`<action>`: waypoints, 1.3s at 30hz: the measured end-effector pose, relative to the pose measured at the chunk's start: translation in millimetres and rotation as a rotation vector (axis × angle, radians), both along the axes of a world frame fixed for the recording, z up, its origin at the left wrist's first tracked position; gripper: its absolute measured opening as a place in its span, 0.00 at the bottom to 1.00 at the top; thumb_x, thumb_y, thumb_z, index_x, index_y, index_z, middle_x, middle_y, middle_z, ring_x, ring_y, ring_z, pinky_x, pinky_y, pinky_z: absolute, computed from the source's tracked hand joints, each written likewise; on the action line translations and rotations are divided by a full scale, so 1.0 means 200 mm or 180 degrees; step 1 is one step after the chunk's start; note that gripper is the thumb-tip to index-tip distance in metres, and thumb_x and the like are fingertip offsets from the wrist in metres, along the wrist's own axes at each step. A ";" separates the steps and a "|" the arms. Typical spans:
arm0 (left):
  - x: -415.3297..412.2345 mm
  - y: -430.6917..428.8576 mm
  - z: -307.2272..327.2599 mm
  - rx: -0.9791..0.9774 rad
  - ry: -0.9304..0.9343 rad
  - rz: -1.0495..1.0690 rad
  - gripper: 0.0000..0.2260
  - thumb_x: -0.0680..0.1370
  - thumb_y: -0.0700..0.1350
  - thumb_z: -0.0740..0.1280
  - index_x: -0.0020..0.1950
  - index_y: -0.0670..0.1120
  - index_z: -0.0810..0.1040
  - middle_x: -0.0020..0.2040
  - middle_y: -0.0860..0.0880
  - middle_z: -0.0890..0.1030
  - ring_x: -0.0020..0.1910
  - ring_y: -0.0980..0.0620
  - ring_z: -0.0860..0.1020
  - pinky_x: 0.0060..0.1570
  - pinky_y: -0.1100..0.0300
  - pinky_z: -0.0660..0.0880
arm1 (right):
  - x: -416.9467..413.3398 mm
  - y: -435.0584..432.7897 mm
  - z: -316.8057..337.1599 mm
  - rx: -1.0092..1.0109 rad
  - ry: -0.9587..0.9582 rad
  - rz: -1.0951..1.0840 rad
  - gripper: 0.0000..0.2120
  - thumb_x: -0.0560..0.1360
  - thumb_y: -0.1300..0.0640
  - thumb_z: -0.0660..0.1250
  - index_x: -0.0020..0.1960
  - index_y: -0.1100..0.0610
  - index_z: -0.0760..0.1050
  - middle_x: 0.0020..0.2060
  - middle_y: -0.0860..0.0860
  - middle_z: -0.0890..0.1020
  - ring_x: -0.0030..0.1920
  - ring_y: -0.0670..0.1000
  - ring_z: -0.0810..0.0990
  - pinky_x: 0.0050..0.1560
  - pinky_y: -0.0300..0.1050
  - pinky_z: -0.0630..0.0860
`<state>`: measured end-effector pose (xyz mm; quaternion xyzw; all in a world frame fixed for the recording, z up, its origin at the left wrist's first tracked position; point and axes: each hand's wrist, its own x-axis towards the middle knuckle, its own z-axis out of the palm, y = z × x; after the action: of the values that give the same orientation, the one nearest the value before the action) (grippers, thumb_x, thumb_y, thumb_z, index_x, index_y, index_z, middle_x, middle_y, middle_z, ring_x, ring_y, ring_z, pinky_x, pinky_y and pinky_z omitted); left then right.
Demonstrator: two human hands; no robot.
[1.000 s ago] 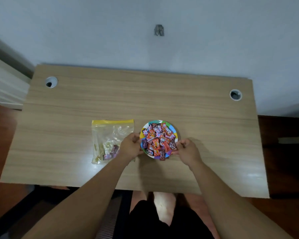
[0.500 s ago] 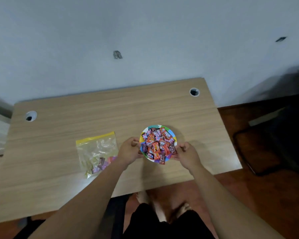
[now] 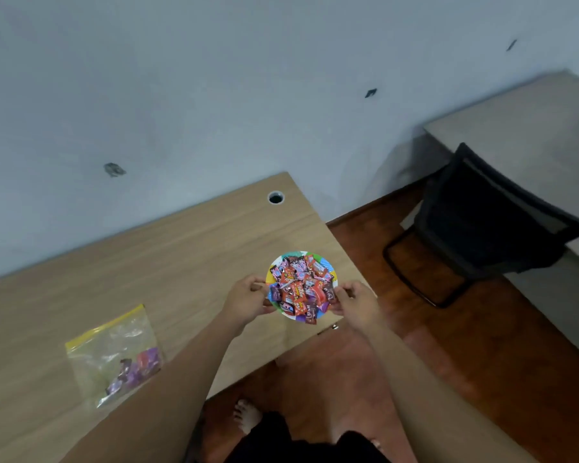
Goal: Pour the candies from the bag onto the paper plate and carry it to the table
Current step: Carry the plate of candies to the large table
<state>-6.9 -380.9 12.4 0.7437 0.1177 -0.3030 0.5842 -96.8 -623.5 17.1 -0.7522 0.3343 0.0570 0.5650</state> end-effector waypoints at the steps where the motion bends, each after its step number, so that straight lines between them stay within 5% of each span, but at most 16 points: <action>1: -0.02 -0.08 0.01 -0.0014 -0.0009 -0.0043 0.09 0.83 0.36 0.65 0.61 0.35 0.78 0.52 0.36 0.82 0.39 0.45 0.83 0.37 0.57 0.85 | -0.04 -0.07 0.01 -0.0006 0.0005 -0.0065 0.04 0.85 0.62 0.65 0.53 0.62 0.76 0.40 0.58 0.87 0.30 0.45 0.87 0.33 0.38 0.84; 5: -0.15 -0.40 0.06 -0.0056 -0.0025 -0.0193 0.09 0.82 0.34 0.65 0.62 0.35 0.79 0.51 0.39 0.82 0.40 0.45 0.83 0.42 0.53 0.86 | -0.25 -0.37 0.05 -0.0086 -0.0030 -0.0219 0.04 0.84 0.59 0.67 0.50 0.58 0.78 0.43 0.59 0.89 0.34 0.51 0.89 0.42 0.53 0.89; 10: -0.36 -0.80 0.10 -0.0106 0.0002 -0.0398 0.09 0.82 0.35 0.66 0.62 0.37 0.79 0.53 0.37 0.83 0.39 0.46 0.85 0.46 0.49 0.87 | -0.54 -0.71 0.10 -0.0296 0.0060 -0.0470 0.06 0.84 0.58 0.67 0.54 0.61 0.79 0.41 0.54 0.87 0.29 0.42 0.84 0.28 0.32 0.78; 15: -0.60 -1.22 0.15 -0.0236 0.0070 -0.0618 0.05 0.83 0.35 0.66 0.55 0.43 0.80 0.56 0.37 0.85 0.44 0.44 0.87 0.49 0.49 0.87 | -0.85 -1.08 0.12 -0.0319 0.0090 -0.0729 0.07 0.84 0.54 0.67 0.54 0.57 0.80 0.44 0.52 0.88 0.37 0.47 0.89 0.34 0.37 0.83; 23: -0.90 -1.86 0.22 -0.0139 0.0090 -0.1163 0.05 0.84 0.39 0.67 0.56 0.45 0.82 0.59 0.39 0.85 0.54 0.42 0.88 0.52 0.49 0.87 | -1.34 -1.59 0.11 -0.0332 0.0013 -0.1198 0.07 0.81 0.47 0.68 0.49 0.49 0.80 0.41 0.49 0.89 0.40 0.49 0.90 0.48 0.57 0.88; 30: -1.05 -2.46 0.28 -0.0109 0.0024 -0.1846 0.07 0.83 0.39 0.69 0.61 0.43 0.82 0.58 0.41 0.86 0.52 0.45 0.88 0.51 0.50 0.87 | -1.66 -1.96 0.21 -0.0205 -0.0041 -0.1934 0.09 0.84 0.53 0.67 0.53 0.59 0.79 0.42 0.53 0.88 0.36 0.46 0.88 0.33 0.34 0.81; 35: -1.17 -2.91 0.29 -0.0079 0.0003 -0.2270 0.08 0.83 0.40 0.69 0.63 0.44 0.81 0.58 0.41 0.86 0.53 0.45 0.88 0.48 0.53 0.87 | -1.85 -2.28 0.17 -0.0109 -0.0057 -0.2318 0.07 0.83 0.54 0.68 0.51 0.57 0.79 0.43 0.55 0.89 0.41 0.52 0.90 0.48 0.54 0.89; 39: -1.23 -3.29 0.27 -0.0047 0.0029 -0.2530 0.09 0.84 0.40 0.68 0.64 0.43 0.80 0.58 0.42 0.86 0.53 0.46 0.88 0.49 0.52 0.87 | -1.96 -2.57 0.18 -0.0243 0.0079 -0.2484 0.08 0.84 0.53 0.68 0.53 0.57 0.79 0.44 0.53 0.88 0.40 0.49 0.89 0.45 0.49 0.88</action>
<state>-252.6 -1038.6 66.4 0.7257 -0.1790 -0.5096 0.4262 -488.2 -1138.1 52.7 -0.5883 0.6038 -0.1655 0.5118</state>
